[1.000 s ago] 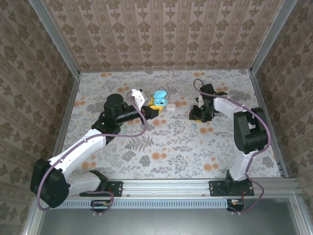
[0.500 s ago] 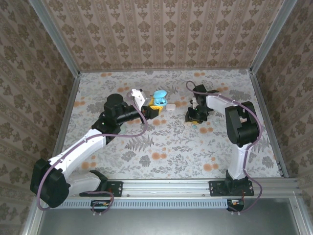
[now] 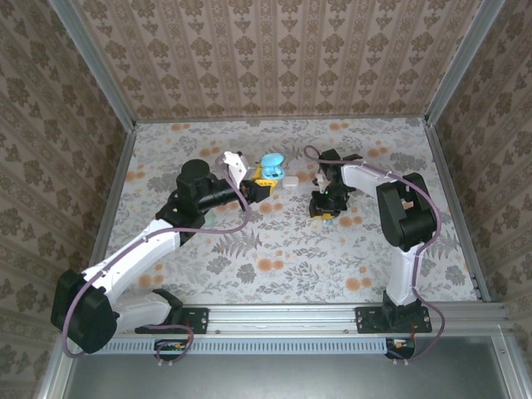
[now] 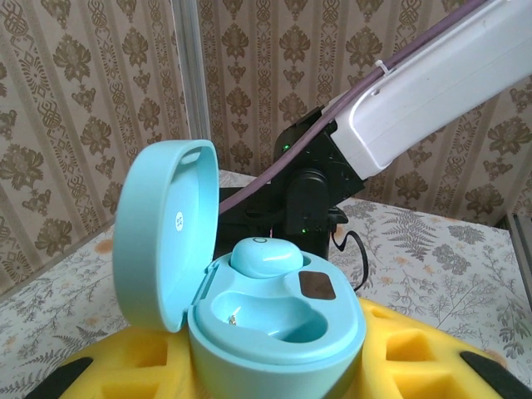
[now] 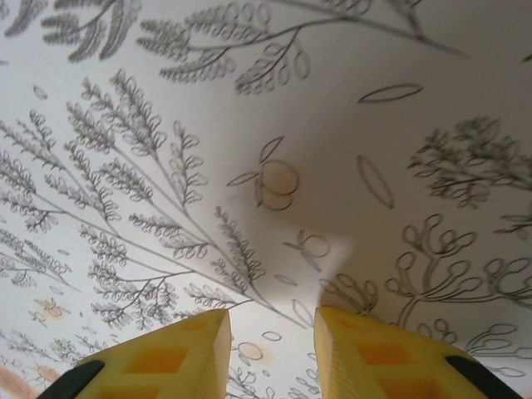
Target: Insert wireless bluetooth earbuds into charging case
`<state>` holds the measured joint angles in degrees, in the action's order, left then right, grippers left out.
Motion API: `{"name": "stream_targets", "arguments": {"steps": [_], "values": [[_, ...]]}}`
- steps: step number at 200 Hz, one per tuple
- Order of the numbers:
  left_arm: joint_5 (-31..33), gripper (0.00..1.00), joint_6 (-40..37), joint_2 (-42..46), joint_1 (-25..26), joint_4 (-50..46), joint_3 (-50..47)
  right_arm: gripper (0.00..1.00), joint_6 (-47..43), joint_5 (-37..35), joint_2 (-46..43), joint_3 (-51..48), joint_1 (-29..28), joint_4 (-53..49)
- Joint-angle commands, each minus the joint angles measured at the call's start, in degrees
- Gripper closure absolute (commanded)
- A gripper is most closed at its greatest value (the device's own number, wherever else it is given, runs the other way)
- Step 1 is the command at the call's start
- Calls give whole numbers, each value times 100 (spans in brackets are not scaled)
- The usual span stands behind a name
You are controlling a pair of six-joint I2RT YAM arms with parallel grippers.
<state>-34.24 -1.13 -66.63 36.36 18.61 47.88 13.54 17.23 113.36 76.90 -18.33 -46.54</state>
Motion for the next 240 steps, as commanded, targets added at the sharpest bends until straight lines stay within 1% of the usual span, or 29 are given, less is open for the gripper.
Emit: {"name": "stream_targets", "arguments": {"steps": [1,32,44,58,69,78,98,112,133,151,177,229,240], "values": [[2,74,-45,151,29,11,1,65,-121,213,-207,148,-107,-205],[-10,74,-57,167,29,3,-3,66,-181,453,-528,189,-140,-294],[0,74,-54,177,29,2,-13,66,-143,291,-692,150,-158,-330],[5,74,-68,194,29,-12,-8,66,184,-79,-988,-70,-96,-149],[20,74,-88,216,29,-25,-20,67,565,-206,-1253,-362,62,134],[27,74,-90,234,21,-33,-29,67,869,-172,-1438,-684,264,448],[34,74,-94,247,20,-32,-42,68,1328,225,-1725,-1306,580,1080],[25,74,-96,245,12,-33,-47,68,1485,512,-1727,-1516,663,1259],[17,74,-107,238,12,-33,-42,68,1701,588,-1652,-1734,673,1430],[20,74,-98,238,5,-25,-50,67,1830,614,-1529,-1823,673,1499],[22,74,-98,256,3,-29,-62,65,1907,467,-1457,-1895,664,1534],[23,74,-80,230,3,-13,-46,64,1962,545,-1229,-1963,652,1561],[8,74,-72,214,3,-14,-27,64,1968,609,-1196,-1984,647,1757]]}}
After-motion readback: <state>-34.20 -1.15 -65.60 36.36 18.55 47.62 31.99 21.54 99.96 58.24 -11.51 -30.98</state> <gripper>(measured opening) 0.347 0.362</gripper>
